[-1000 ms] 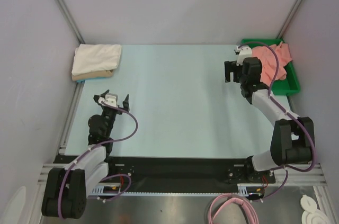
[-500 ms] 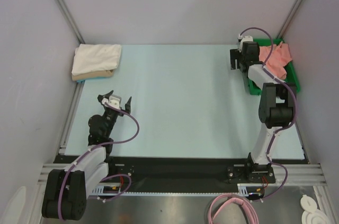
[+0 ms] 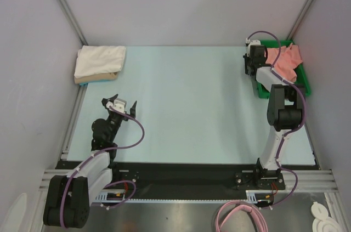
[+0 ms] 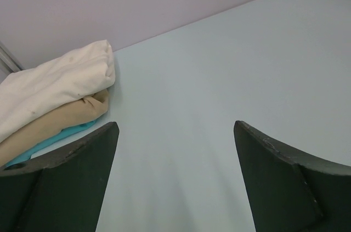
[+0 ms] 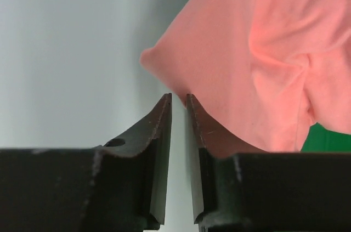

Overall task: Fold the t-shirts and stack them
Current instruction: Grab the tshirt from the pile, then move the tshirt to the center of the board

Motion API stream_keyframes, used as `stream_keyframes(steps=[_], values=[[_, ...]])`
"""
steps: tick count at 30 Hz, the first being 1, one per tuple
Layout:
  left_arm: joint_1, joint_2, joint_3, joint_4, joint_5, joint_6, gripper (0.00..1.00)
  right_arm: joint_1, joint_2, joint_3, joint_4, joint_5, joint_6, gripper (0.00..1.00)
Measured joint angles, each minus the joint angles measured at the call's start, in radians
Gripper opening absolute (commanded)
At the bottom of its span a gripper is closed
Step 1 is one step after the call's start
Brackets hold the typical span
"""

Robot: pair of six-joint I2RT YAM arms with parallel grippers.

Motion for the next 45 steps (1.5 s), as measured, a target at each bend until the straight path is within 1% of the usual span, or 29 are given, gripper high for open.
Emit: stream_keyframes(steps=[1, 2, 3, 4, 5, 7, 8, 9, 11, 12, 13, 18, 19, 21, 22, 23, 27, 29, 30, 31, 34, 36, 38, 40, 42, 43, 45], values=[[0.000, 0.000, 0.000, -0.001, 0.000, 0.001, 0.92, -0.002, 0.000, 0.000, 0.000, 0.000, 0.000, 0.23], [0.000, 0.000, 0.000, -0.002, 0.001, 0.001, 0.92, -0.003, 0.000, 0.000, 0.000, 0.004, 0.000, 0.27], [0.000, 0.000, 0.000, -0.003, 0.002, 0.001, 0.92, -0.004, 0.000, 0.000, 0.000, 0.008, 0.000, 0.34], [0.000, 0.000, 0.000, -0.006, 0.002, 0.001, 0.92, -0.004, 0.000, 0.000, 0.002, 0.016, -0.001, 0.49], [0.000, 0.000, 0.000, -0.008, 0.002, 0.002, 0.92, -0.004, 0.000, 0.000, 0.006, 0.029, -0.004, 0.55], [0.000, 0.000, 0.000, -0.011, 0.002, 0.002, 0.92, -0.004, 0.000, -0.002, 0.021, 0.057, -0.021, 0.61], [0.000, 0.000, 0.000, -0.013, 0.002, 0.002, 0.92, -0.004, 0.000, -0.002, 0.026, 0.069, -0.029, 0.60], [0.000, 0.000, 0.000, -0.014, 0.002, 0.002, 0.92, -0.004, 0.000, -0.002, 0.029, 0.082, -0.037, 0.59], [0.000, 0.001, 0.000, -0.014, 0.002, 0.002, 0.92, -0.005, 0.000, -0.002, 0.037, 0.105, -0.052, 0.51], [0.000, 0.001, 0.000, -0.015, 0.002, 0.002, 0.92, -0.005, 0.002, -0.002, 0.040, 0.113, -0.057, 0.45], [0.000, 0.001, 0.000, -0.016, 0.002, 0.002, 0.92, -0.006, 0.003, -0.002, 0.043, 0.117, -0.063, 0.42], [0.000, 0.008, 0.000, -0.021, 0.002, 0.006, 0.92, -0.008, 0.019, -0.001, 0.048, 0.135, -0.072, 0.39], [0.000, 0.009, 0.000, -0.022, 0.002, 0.008, 0.92, -0.008, 0.024, 0.000, 0.048, 0.138, -0.073, 0.30], [0.000, 0.009, 0.000, -0.023, 0.002, 0.009, 0.92, -0.008, 0.033, 0.000, 0.047, 0.138, -0.081, 0.22], [0.000, 0.009, 0.000, -0.024, 0.002, 0.009, 0.92, -0.008, 0.036, 0.000, 0.047, 0.139, -0.082, 0.02], [0.000, 0.009, 0.000, -0.024, 0.002, 0.009, 0.92, -0.008, 0.037, 0.000, 0.047, 0.141, -0.089, 0.00], [0.000, 0.009, 0.000, -0.028, 0.002, 0.009, 0.92, -0.009, 0.030, -0.002, 0.048, 0.147, -0.087, 0.00], [0.000, 0.009, 0.000, -0.029, 0.002, 0.009, 0.94, -0.008, 0.007, -0.016, 0.047, 0.148, -0.093, 0.00], [0.000, 0.009, 0.000, -0.029, 0.002, 0.009, 0.94, -0.007, -0.015, -0.029, 0.047, 0.148, -0.105, 0.00], [0.000, 0.009, 0.000, -0.029, 0.000, 0.009, 0.97, -0.002, -0.039, -0.037, 0.044, 0.150, -0.110, 0.00], [0.000, 0.010, 0.000, -0.032, -0.009, 0.009, 0.99, 0.015, -0.147, -0.060, 0.024, 0.165, -0.149, 0.00], [0.000, 0.011, 0.001, -0.036, -0.018, 0.009, 0.99, 0.047, -0.238, -0.061, 0.013, 0.172, -0.179, 0.00], [0.000, 0.013, 0.001, -0.040, -0.025, 0.009, 0.99, 0.105, -0.348, -0.060, 0.007, 0.174, -0.216, 0.00], [0.000, 0.013, 0.001, -0.043, -0.028, 0.009, 0.98, 0.176, -0.447, -0.051, 0.002, 0.163, -0.243, 0.00], [0.000, 0.013, 0.001, -0.048, -0.035, 0.009, 0.98, 0.271, -0.526, 0.002, -0.032, 0.142, -0.272, 0.00], [0.000, 0.013, 0.001, -0.051, -0.038, 0.010, 0.98, 0.309, -0.546, 0.055, -0.069, 0.104, -0.270, 0.00], [0.000, 0.013, 0.001, -0.054, -0.051, 0.016, 0.99, 0.333, -0.562, 0.152, -0.117, -0.015, -0.231, 0.00]])
